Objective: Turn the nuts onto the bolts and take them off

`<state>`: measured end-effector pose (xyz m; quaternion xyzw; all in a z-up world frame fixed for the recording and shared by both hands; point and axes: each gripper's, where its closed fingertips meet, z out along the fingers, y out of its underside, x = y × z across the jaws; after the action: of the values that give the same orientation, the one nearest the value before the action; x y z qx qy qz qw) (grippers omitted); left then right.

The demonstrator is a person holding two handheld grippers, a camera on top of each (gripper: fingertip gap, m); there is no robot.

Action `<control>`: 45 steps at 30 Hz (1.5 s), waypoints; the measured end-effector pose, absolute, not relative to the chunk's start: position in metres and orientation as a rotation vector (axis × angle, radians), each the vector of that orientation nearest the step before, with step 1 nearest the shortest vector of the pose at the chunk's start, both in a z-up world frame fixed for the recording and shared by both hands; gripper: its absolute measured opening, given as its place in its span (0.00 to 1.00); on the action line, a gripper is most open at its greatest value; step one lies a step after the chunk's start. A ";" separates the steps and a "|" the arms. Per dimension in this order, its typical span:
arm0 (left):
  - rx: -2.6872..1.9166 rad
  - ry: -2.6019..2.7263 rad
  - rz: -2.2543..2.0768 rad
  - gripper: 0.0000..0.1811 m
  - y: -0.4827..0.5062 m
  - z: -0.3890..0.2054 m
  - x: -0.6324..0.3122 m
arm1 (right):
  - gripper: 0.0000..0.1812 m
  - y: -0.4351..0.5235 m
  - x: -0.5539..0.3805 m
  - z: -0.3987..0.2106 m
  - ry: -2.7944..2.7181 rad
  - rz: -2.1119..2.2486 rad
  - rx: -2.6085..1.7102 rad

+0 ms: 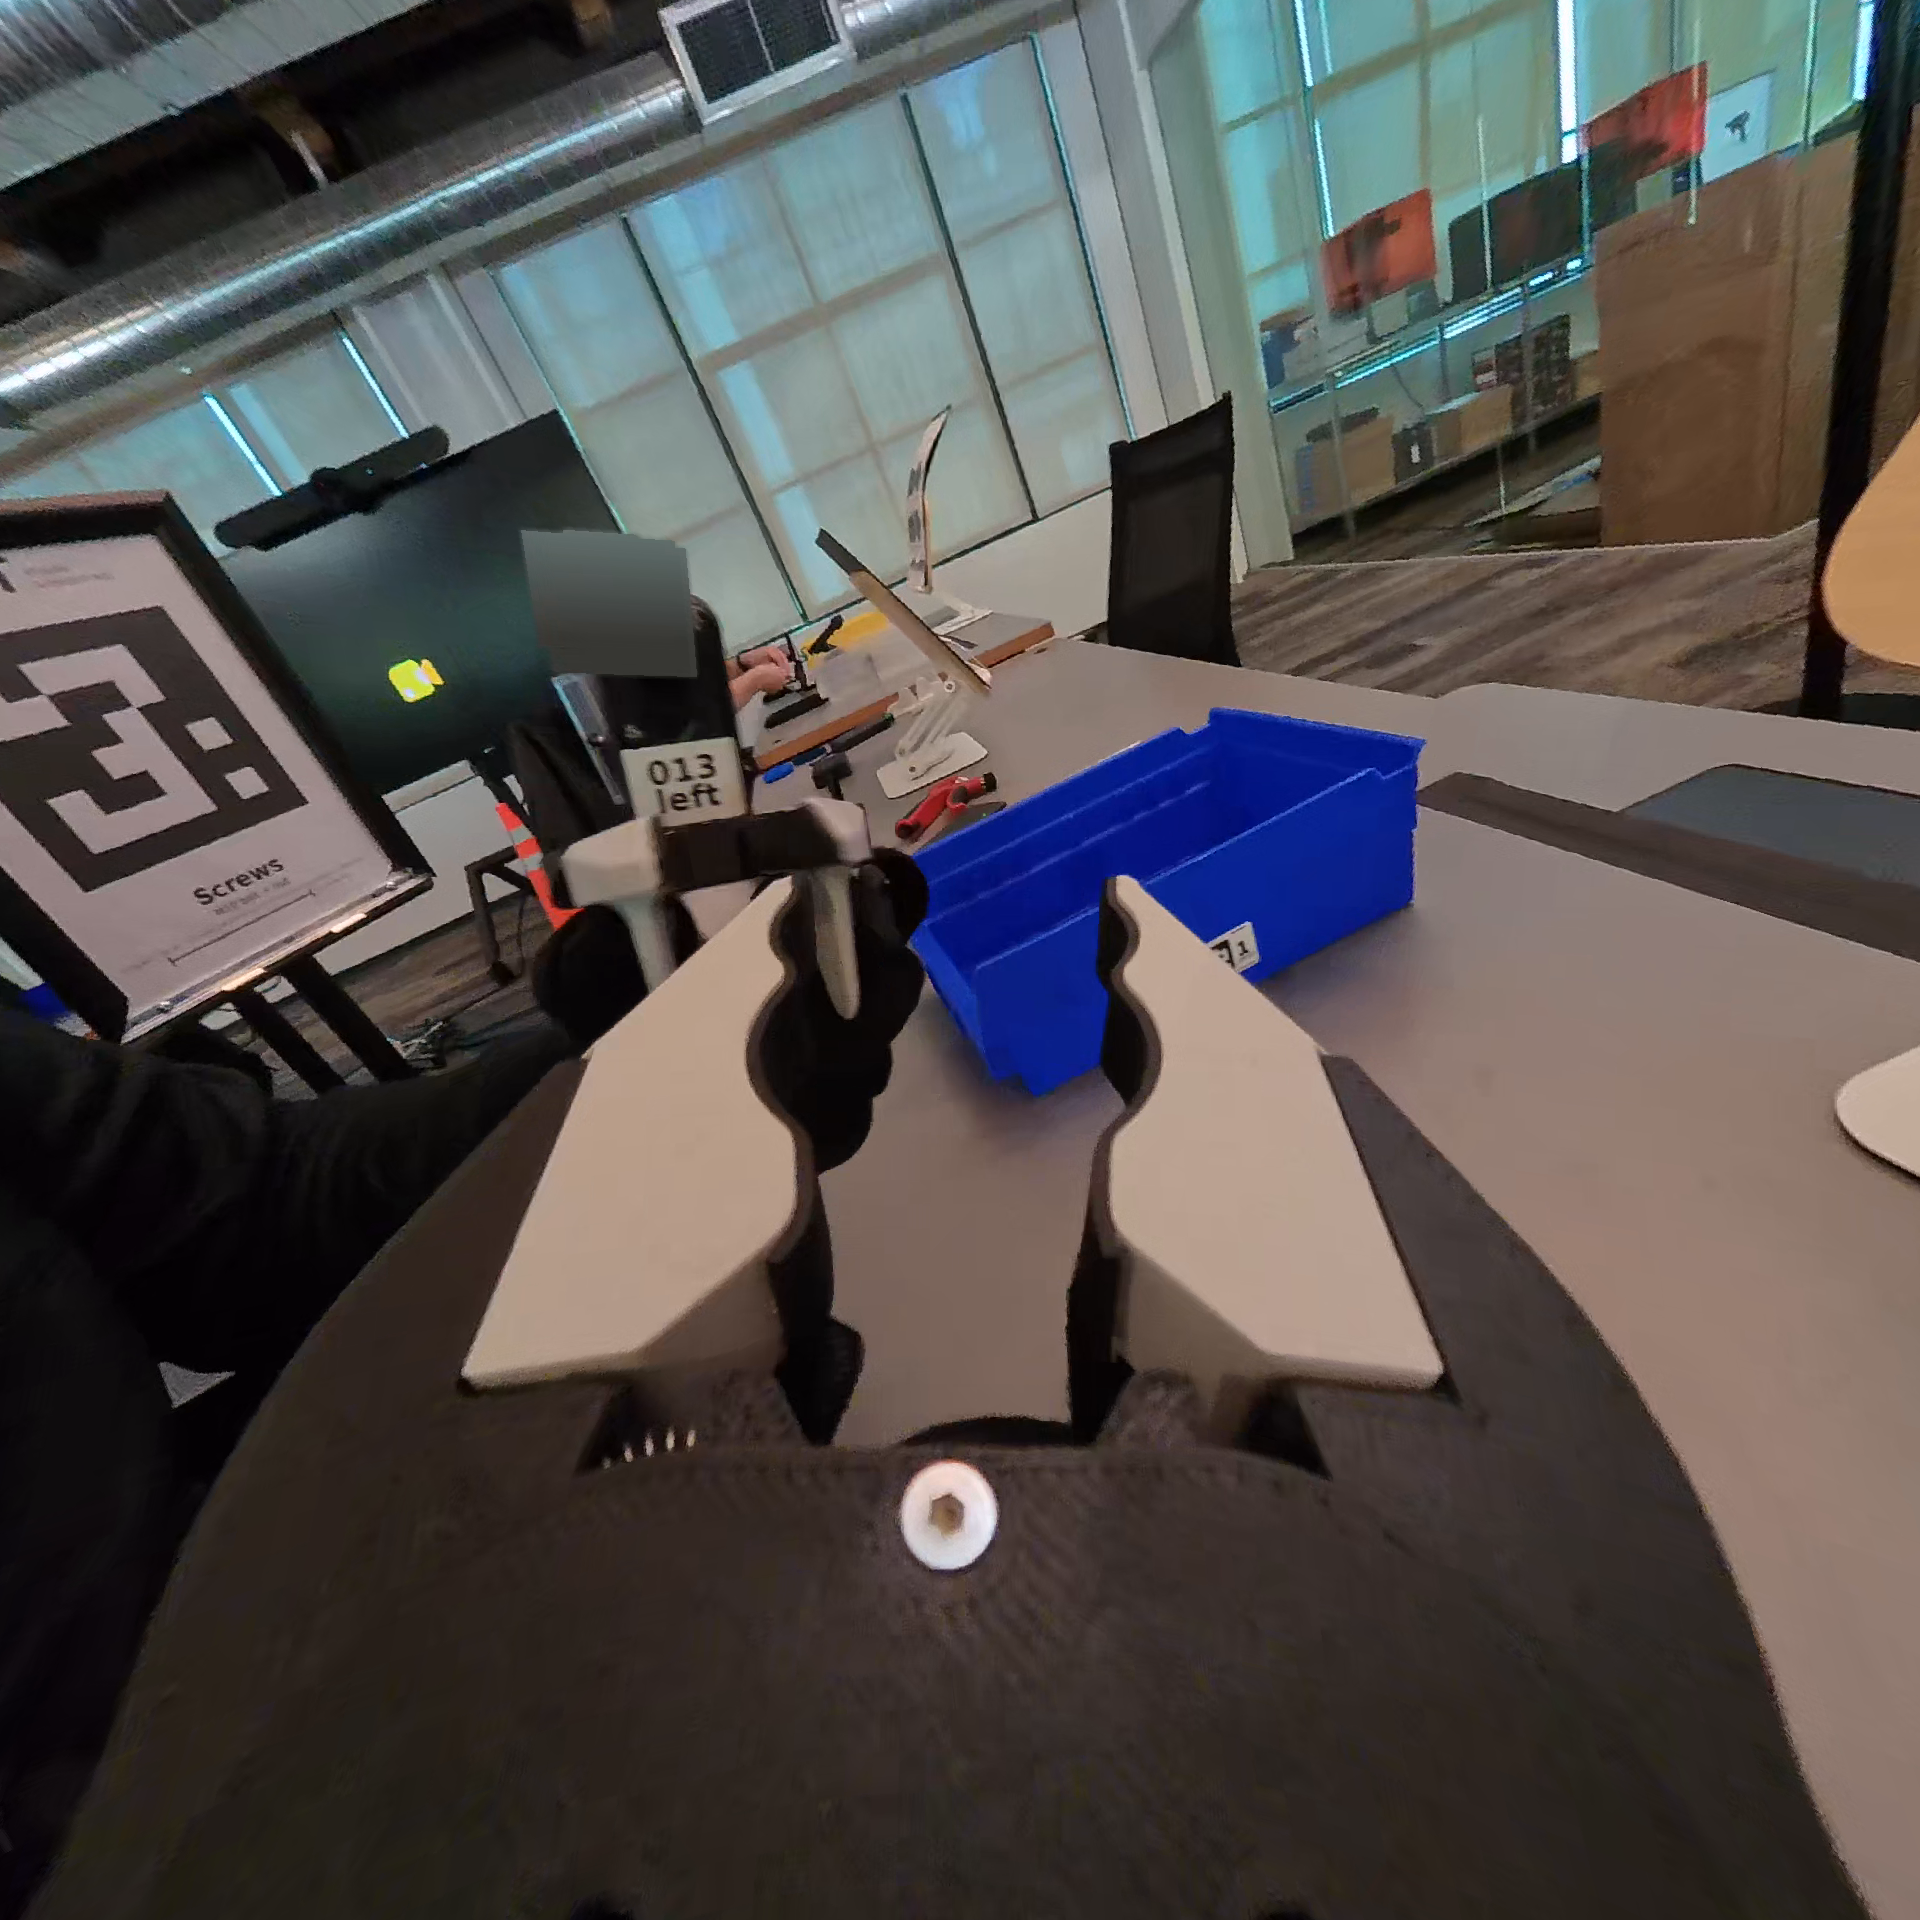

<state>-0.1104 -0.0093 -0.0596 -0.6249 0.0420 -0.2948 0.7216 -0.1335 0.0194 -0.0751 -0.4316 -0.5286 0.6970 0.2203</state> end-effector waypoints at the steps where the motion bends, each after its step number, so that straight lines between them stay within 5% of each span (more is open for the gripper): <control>1: -1.321 0.106 -0.709 0.08 -0.016 -0.054 -0.111 | 0.29 0.017 -0.133 -0.075 -1.466 1.938 -1.190; 2: -1.268 0.106 -0.758 0.02 -0.021 -0.049 -0.113 | 0.29 0.015 -0.134 -0.077 -1.476 1.938 -1.194; 16: -1.020 0.059 -1.026 0.14 -0.043 -0.029 -0.124 | 0.33 -0.027 -0.128 -0.082 -1.671 1.846 -1.086; 21: -1.048 0.023 -1.021 0.31 -0.037 -0.034 -0.127 | 0.29 -0.048 -0.121 -0.081 -1.776 1.763 -0.972; 25: -1.161 -0.030 -0.897 0.28 -0.025 -0.048 -0.135 | 0.18 -0.074 -0.103 -0.066 -1.830 1.763 -0.763; 40: -1.278 -0.085 -0.518 0.22 -0.015 -0.046 -0.142 | 0.18 -0.111 -0.105 -0.084 -1.928 1.708 -0.767; 45: -1.275 -0.071 -0.378 0.07 -0.018 -0.046 -0.145 | 0.18 -0.117 -0.103 -0.094 -2.002 1.531 -0.690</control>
<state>-0.1454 -0.0179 -0.0460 -0.5915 -0.0331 -0.1754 0.7863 -0.1035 -0.1165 -0.0940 -0.2550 -0.7396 0.5655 0.2610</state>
